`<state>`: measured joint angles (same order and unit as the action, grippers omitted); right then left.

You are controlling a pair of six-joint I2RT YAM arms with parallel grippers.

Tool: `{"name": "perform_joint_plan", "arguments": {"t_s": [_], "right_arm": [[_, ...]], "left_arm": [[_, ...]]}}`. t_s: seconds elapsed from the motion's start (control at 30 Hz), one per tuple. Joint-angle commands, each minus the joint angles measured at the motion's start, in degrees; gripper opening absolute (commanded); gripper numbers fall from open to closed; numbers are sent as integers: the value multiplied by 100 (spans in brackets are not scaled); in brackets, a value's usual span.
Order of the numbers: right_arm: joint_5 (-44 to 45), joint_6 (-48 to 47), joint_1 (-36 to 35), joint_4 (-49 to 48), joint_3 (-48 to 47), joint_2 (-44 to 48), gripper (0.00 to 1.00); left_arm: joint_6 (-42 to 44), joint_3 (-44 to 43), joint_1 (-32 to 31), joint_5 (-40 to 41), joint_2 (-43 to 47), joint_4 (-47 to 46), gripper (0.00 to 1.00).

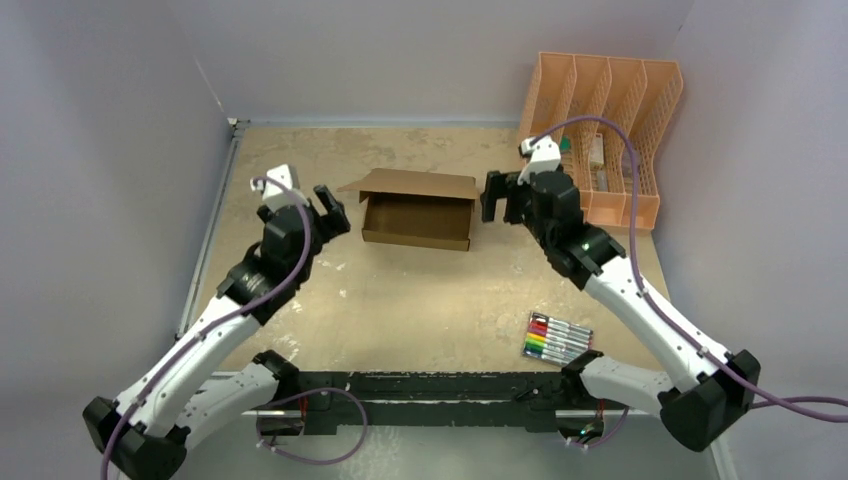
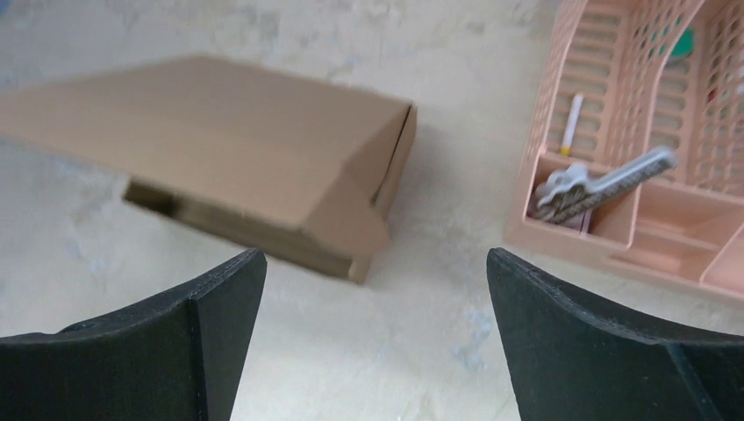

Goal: Fold the paper box

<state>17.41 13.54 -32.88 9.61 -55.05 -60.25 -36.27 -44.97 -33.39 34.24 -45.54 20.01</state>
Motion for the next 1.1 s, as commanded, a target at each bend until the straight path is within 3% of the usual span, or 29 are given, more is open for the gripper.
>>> {"name": "perform_joint_plan", "arguments": {"t_s": [0.0,0.1,0.17,0.37,0.5,0.8,1.07], "right_arm": [[-236,144,527,376,-1076,-658,97],[-623,364,819,370,-1497,-1065,96],[-783,419,880,316,-1688,-1345,96],[-1193,527,915,309,-2122,-2138,94],[-1250,558,915,310,-1981,-2418,93],[-1374,522,914,47,-899,-2414,91],[-1573,606,915,-720,-53,-2774,88]], "left_arm": [[636,-1171,675,-288,-998,122,80],[595,-1671,1561,-1350,-1593,-78,78],[675,-1962,1795,-1737,-2010,-238,76],[1087,-3054,1888,-2695,-3347,-316,73],[1166,-3265,1897,-3156,-3865,-286,71],[1279,-2357,1897,-3746,-4018,-163,64],[1065,-1023,1896,-3816,-3977,-848,61]]}}
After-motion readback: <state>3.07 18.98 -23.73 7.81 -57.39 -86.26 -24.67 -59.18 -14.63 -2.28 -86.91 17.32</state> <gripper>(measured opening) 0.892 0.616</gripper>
